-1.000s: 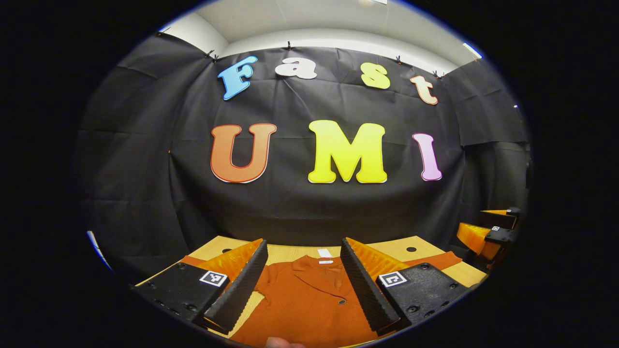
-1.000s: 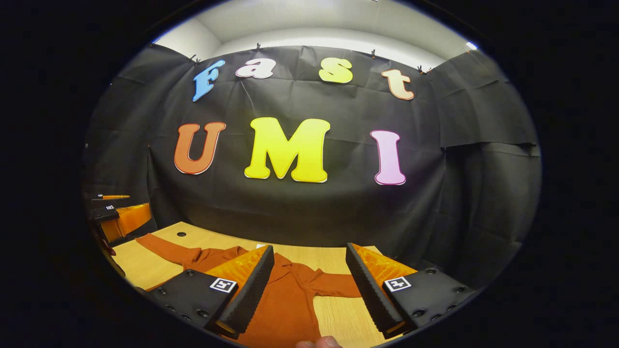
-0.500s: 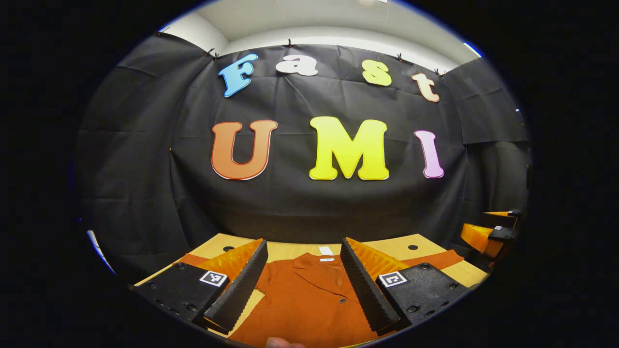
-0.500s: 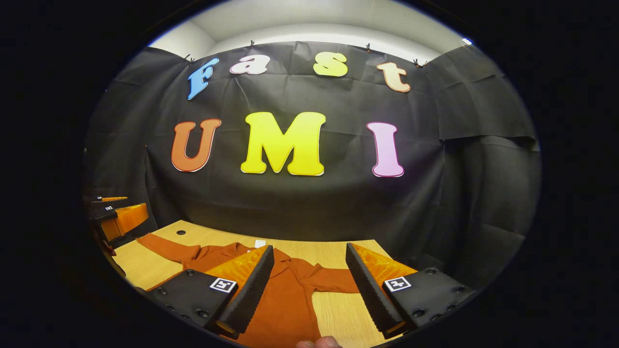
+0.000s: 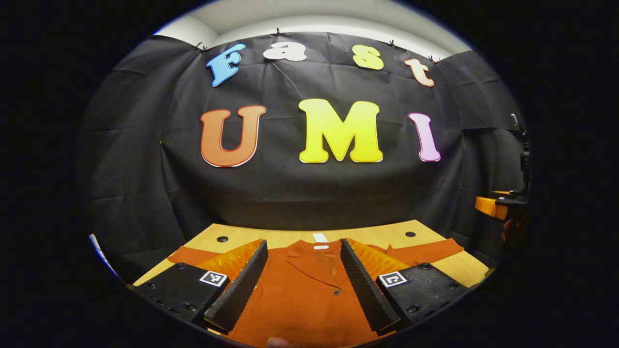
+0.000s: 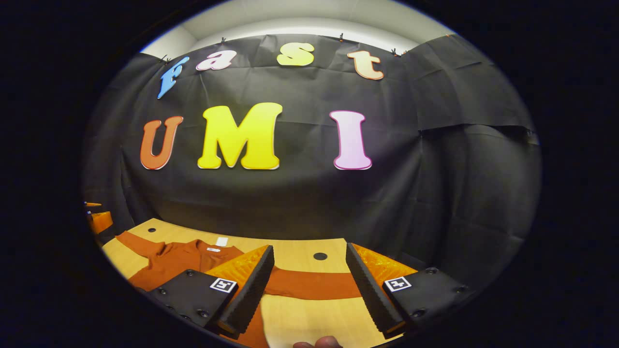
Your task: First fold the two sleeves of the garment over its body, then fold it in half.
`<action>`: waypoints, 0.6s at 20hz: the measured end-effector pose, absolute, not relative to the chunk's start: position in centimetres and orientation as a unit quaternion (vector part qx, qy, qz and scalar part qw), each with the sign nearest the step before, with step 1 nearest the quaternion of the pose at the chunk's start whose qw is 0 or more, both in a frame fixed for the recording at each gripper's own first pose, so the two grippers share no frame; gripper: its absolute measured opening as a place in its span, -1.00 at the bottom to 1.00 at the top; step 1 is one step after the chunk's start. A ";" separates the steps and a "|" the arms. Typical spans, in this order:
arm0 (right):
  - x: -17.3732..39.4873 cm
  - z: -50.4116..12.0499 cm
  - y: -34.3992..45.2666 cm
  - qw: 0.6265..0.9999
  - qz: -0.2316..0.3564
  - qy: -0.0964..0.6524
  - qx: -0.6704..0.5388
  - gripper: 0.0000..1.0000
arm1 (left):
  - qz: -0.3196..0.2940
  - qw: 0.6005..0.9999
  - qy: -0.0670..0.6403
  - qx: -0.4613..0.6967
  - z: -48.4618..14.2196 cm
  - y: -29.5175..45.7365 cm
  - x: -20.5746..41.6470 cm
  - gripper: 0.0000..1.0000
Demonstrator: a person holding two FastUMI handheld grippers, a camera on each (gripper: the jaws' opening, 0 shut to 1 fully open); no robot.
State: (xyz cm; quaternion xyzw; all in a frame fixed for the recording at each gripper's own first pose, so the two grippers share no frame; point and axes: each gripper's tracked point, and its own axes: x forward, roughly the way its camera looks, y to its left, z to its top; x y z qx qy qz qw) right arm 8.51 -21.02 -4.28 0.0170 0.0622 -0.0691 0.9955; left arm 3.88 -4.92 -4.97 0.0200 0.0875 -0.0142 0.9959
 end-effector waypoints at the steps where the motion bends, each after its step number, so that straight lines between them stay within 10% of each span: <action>1: 9.5 -5.1 -22.6 0.995 -0.065 0.074 0.019 0.89 | -0.016 0.995 0.097 0.020 -5.3 -5.4 3.9 0.96; 12: 20.2 -22.8 -37.6 0.958 -0.078 0.246 0.125 0.89 | 0.019 0.978 0.208 0.011 -11.0 -8.8 4.5 0.96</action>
